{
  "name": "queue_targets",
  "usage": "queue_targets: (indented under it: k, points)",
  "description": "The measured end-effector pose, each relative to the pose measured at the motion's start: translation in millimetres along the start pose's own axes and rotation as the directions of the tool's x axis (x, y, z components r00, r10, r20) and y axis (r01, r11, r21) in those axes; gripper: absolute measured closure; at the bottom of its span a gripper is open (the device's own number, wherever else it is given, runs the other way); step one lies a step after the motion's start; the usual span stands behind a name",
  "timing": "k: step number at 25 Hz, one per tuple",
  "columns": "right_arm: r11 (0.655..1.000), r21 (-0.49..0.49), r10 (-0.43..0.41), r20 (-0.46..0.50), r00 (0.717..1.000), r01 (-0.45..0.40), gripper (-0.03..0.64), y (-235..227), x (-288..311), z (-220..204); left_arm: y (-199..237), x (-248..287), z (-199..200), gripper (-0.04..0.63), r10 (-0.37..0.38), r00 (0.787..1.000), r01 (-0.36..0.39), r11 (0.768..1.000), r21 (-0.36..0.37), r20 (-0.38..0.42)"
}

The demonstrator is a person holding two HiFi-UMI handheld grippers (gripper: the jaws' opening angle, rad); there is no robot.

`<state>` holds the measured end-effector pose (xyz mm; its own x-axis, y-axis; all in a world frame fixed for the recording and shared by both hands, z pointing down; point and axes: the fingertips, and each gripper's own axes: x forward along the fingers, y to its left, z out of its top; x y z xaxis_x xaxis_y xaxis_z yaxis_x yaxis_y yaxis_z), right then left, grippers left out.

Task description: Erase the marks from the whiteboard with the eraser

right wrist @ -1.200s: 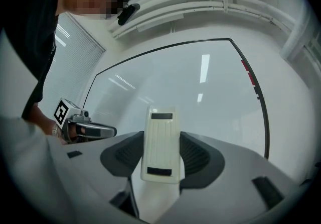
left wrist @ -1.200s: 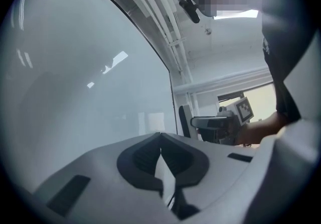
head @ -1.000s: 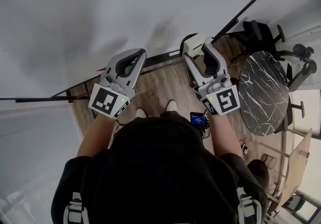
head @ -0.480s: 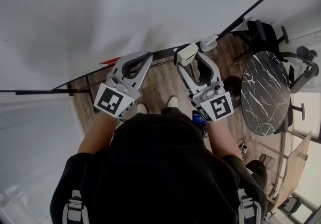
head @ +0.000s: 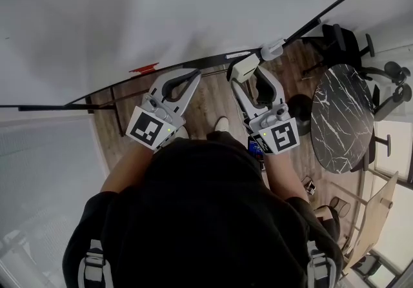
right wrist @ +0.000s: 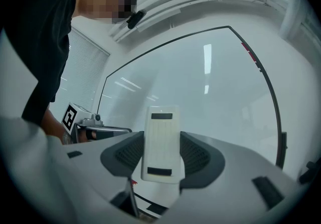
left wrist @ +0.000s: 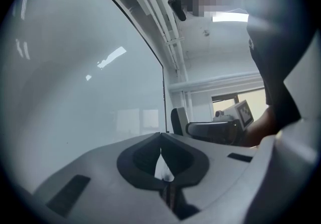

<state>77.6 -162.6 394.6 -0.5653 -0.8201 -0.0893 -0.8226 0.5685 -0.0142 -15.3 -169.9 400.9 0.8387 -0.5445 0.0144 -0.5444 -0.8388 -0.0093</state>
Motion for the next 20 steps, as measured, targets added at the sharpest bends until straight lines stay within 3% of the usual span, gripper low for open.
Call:
queue_targets:
  k: [20]
  points:
    - [1.0,-0.021,-0.009,-0.033,0.999,0.008,0.394,-2.2,-10.8,-17.1,-9.7,-3.0,-7.1,0.591,-0.005,1.0,0.006,1.0,0.018,-0.022]
